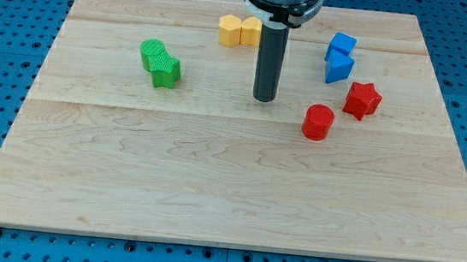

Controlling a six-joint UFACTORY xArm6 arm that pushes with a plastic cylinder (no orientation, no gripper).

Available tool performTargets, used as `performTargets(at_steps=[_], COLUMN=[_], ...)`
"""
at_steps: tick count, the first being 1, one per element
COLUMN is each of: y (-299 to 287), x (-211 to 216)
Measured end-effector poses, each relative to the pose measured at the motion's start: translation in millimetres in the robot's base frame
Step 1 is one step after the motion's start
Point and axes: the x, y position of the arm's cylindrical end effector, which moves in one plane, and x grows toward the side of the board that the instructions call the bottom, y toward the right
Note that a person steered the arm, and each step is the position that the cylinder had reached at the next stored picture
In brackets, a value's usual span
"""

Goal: Slide the red circle to the bottom of the red star

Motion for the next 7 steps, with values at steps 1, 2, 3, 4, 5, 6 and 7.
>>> performTargets(at_steps=[1,2,3,4,5,6,7], y=[0.0,0.0,0.0,0.0,0.0,6.0,34.1], x=[24.8,26.8,28.9,46.9,46.9,46.9,46.9])
